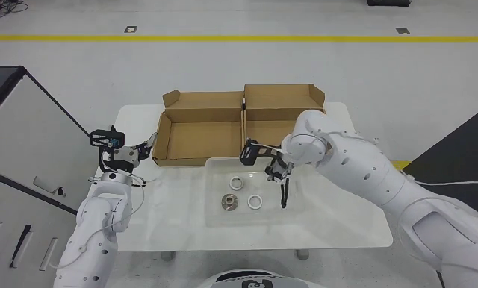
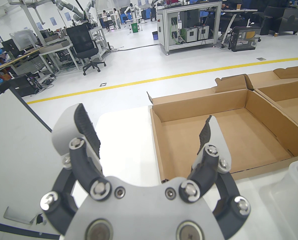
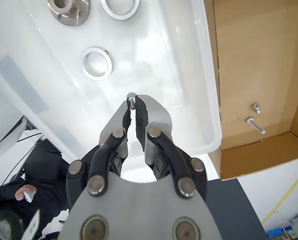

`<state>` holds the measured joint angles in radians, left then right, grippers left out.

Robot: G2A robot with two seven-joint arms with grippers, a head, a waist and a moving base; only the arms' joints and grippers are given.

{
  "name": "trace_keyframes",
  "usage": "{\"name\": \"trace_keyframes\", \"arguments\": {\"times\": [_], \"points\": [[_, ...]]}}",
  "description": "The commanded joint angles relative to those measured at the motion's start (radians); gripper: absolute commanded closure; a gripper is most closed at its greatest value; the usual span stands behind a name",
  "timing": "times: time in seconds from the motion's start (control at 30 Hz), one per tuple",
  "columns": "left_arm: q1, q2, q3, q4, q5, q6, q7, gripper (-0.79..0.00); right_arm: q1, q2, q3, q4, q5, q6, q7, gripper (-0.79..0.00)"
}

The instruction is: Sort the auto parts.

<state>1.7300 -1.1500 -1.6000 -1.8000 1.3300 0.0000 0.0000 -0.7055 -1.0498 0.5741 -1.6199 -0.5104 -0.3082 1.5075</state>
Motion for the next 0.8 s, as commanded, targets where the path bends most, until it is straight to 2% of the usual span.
{"name": "trace_keyframes", "arguments": {"times": [0.0, 0.13, 0.3, 0.53, 0.63, 0.77], "points": [[0.0, 0.0, 0.0, 0.0, 0.0, 0.0, 0.0, -0.785, -0.017, 0.022, 0.055, -0.031, 0.03, -0.002, 0.003, 0.0], [0.0, 0.0, 0.0, 0.0, 0.0, 0.0, 0.0, -0.785, -0.073, 0.067, 0.174, -0.039, 0.113, -0.043, -0.039, 0.0], [0.0, 0.0, 0.0, 0.0, 0.0, 0.0, 0.0, -0.785, -0.158, 0.11, 0.294, 0.026, 0.343, -0.204, -0.2, 0.0], [0.0, 0.0, 0.0, 0.0, 0.0, 0.0, 0.0, -0.785, -0.167, 0.158, 0.286, 0.077, 0.628, -0.388, -0.383, 0.0], [0.0, 0.0, 0.0, 0.0, 0.0, 0.0, 0.0, -0.785, -0.145, 0.176, 0.254, 0.106, 0.702, -0.4, -0.396, 0.0], [0.0, 0.0, 0.0, 0.0, 0.0, 0.0, 0.0, -0.785, -0.145, 0.176, 0.254, 0.106, 0.702, -0.4, -0.396, 0.0]]}}
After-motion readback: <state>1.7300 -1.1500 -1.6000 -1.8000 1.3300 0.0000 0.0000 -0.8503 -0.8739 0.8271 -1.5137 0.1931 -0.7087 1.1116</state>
